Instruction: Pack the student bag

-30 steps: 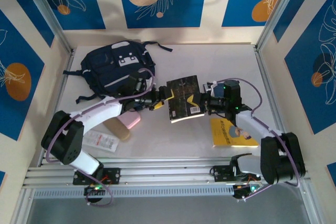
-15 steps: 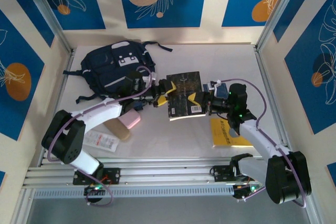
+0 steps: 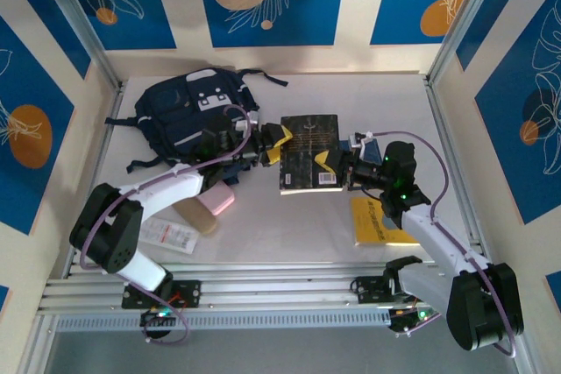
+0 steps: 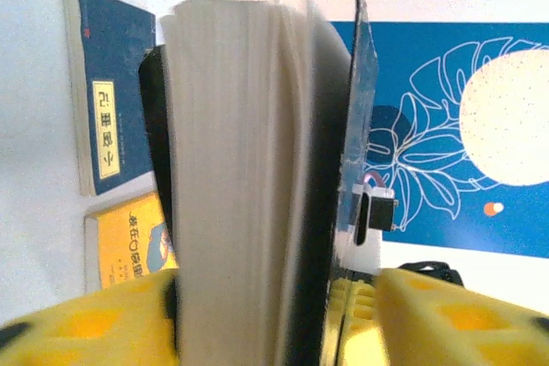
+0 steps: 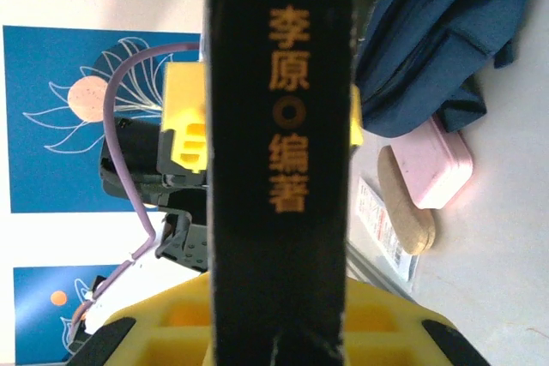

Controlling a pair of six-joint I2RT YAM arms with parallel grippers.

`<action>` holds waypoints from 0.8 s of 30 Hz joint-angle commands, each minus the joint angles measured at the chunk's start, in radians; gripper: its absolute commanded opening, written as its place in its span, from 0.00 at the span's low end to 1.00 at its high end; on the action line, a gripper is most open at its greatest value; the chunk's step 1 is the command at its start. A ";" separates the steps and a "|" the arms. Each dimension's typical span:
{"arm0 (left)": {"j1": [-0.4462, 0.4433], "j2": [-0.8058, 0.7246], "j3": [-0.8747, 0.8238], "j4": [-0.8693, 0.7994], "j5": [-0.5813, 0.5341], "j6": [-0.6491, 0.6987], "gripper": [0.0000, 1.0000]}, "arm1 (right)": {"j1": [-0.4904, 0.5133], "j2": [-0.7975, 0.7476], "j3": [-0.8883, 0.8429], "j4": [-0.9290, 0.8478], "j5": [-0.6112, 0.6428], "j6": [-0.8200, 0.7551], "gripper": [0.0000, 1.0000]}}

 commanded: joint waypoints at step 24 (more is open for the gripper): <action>-0.042 -0.031 0.055 0.102 0.039 0.005 0.37 | 0.005 0.027 0.110 -0.184 -0.010 -0.149 0.00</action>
